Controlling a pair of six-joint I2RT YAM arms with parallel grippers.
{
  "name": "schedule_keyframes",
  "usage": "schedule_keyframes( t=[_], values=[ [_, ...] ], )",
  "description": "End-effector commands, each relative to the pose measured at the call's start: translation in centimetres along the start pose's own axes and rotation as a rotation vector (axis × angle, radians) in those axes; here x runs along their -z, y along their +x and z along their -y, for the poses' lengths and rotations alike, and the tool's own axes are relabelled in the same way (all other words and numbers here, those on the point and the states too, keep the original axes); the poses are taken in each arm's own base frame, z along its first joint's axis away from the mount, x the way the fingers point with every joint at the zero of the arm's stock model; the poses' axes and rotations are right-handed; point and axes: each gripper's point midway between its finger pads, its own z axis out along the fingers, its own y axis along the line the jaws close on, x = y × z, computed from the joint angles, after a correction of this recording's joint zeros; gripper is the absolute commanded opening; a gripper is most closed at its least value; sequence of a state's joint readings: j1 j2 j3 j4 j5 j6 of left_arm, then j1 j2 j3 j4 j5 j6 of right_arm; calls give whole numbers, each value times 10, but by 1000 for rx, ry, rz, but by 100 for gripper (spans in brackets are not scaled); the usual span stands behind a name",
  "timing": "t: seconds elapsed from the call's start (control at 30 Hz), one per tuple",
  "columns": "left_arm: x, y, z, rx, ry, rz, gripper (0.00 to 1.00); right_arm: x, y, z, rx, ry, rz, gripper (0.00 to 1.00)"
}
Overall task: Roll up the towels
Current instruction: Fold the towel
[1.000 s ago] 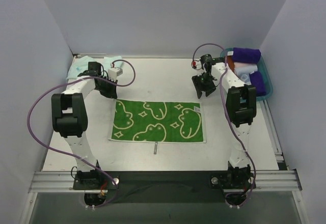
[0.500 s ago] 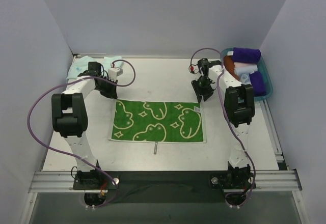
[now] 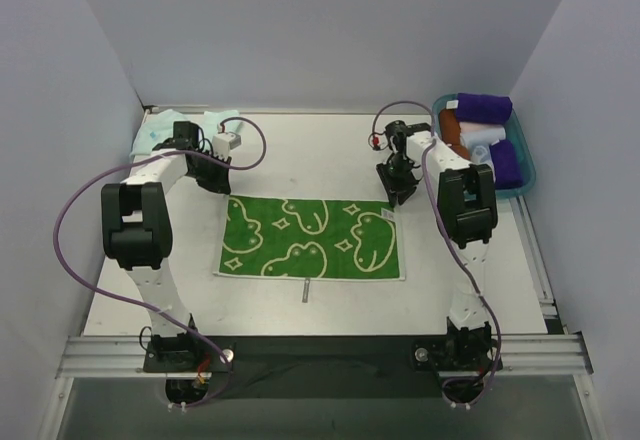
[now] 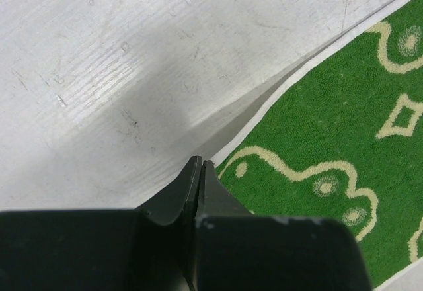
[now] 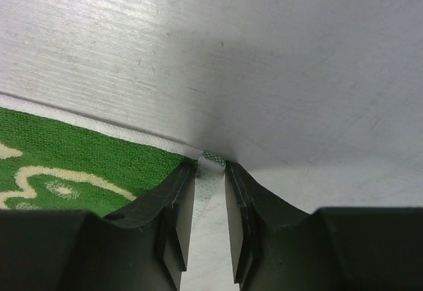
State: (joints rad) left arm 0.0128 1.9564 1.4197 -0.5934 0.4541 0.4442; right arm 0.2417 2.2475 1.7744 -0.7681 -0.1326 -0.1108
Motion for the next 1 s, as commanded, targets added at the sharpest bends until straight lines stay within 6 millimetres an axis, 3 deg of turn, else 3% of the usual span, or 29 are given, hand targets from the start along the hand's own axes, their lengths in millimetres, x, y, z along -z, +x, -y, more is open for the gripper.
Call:
schedule_keyframes(
  t=[0.0,0.07,0.1,0.13,0.17,0.37,0.57,0.77,0.8,0.97],
  values=[
    [-1,-8,7,3,29,33,0,-5,12,-3,23,46,-59,25],
    [-1,-9,6,5,31,35,0,-5,13,-3,36,68,-64,21],
    [-1,-10,6,4,29,39,0,-6,14,-4,42,72,-67,16],
    [-1,-9,7,4,31,36,0,-5,16,-4,50,77,-71,3],
    [-1,-9,7,4,31,36,0,-5,16,-4,50,79,-71,0],
    [8,-17,11,6,51,71,0,16,-7,14,37,88,14,0],
    [31,-33,6,46,100,147,0,66,-27,17,72,82,147,0],
    [56,-27,17,-7,137,167,0,87,-7,3,98,24,169,0],
    [58,-22,19,-12,144,165,0,84,3,1,107,16,147,0],
    [75,-1,49,-95,200,171,0,93,23,-7,119,-17,149,0]
  ],
)
